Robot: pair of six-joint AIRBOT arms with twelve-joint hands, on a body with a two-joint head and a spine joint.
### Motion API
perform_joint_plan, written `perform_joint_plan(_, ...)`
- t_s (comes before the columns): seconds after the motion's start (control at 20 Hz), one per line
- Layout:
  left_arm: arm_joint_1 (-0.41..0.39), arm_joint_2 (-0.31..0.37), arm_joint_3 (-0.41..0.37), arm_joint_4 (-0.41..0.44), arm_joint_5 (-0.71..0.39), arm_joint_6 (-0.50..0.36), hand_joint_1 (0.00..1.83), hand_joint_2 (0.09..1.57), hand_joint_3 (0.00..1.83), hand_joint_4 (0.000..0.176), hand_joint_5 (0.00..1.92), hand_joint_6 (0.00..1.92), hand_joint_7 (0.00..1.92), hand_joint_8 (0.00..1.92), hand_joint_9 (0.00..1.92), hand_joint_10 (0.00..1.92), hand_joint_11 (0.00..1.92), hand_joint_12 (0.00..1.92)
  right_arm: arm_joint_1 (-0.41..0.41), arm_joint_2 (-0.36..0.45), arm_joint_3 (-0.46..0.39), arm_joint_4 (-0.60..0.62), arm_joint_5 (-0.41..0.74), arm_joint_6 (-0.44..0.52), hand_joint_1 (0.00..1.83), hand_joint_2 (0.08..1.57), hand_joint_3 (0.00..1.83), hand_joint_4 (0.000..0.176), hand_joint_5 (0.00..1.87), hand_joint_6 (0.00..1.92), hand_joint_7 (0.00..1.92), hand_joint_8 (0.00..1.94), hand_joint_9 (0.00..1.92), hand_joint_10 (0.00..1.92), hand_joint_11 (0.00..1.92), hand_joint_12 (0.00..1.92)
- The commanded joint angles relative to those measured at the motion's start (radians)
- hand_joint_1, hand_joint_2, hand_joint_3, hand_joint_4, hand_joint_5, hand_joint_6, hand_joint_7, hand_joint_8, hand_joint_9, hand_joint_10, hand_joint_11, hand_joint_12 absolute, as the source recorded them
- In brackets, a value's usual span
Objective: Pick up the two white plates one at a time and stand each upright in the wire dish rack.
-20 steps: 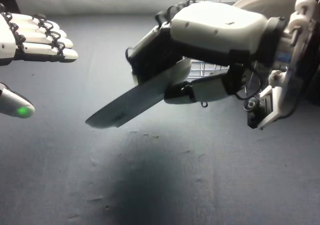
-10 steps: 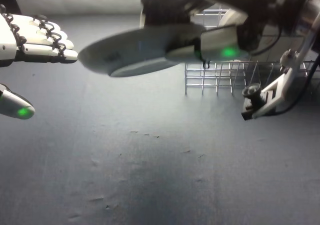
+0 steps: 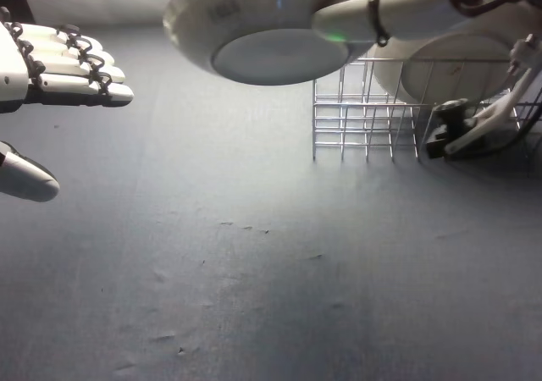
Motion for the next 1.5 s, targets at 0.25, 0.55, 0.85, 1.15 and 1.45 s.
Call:
perform_joint_plan(0.25, -0.006, 0.008, 0.001, -0.06, -0.011, 0.002, 0.0, 1.13, 0.01, 0.0, 0.0, 0.0, 0.0, 0.0, 0.0, 0.0, 0.0, 0.0, -0.026, 0.049, 0.008, 0.026, 0.129, 0.02, 1.49, 1.09, 0.0, 0.0, 0.88, 0.96, 1.01, 0.84, 0.99, 0.99, 0.91, 1.49)
perform_joint_plan(0.55, -0.006, 0.008, 0.001, -0.06, -0.011, 0.002, 0.0, 1.12, 0.0, 0.0, 0.0, 0.0, 0.0, 0.0, 0.0, 0.0, 0.0, 0.0, -0.071, 0.056, 0.048, 0.026, 0.128, 0.017, 1.49, 1.09, 0.0, 0.0, 0.88, 1.0, 0.99, 0.87, 0.98, 1.0, 0.9, 1.49)
perform_joint_plan(0.85, -0.007, 0.005, 0.0, -0.06, -0.011, 0.005, 0.0, 1.11, 0.0, 0.0, 0.0, 0.0, 0.0, 0.0, 0.0, 0.0, 0.0, 0.0, -0.121, 0.027, 0.13, -0.023, 0.117, 0.009, 1.49, 1.1, 0.0, 0.0, 0.88, 0.98, 0.98, 0.9, 0.97, 1.02, 0.88, 1.51)
perform_joint_plan(1.15, -0.006, 0.004, -0.002, -0.06, -0.011, 0.005, 0.0, 1.11, 0.0, 0.0, 0.0, 0.0, 0.0, 0.0, 0.0, 0.0, 0.0, 0.0, -0.171, 0.018, 0.155, -0.077, 0.135, 0.002, 1.49, 1.08, 0.0, 0.0, 0.92, 0.92, 1.06, 0.77, 0.99, 0.98, 0.88, 1.51)
perform_joint_plan(1.45, -0.002, 0.004, -0.003, -0.06, -0.013, 0.005, 0.0, 1.11, 0.0, 0.0, 0.0, 0.0, 0.0, 0.0, 0.0, 0.0, 0.0, 0.0, -0.203, 0.01, 0.174, -0.138, 0.147, -0.012, 1.49, 1.09, 0.0, 0.0, 0.92, 0.96, 1.01, 0.83, 0.97, 0.99, 0.88, 1.51)
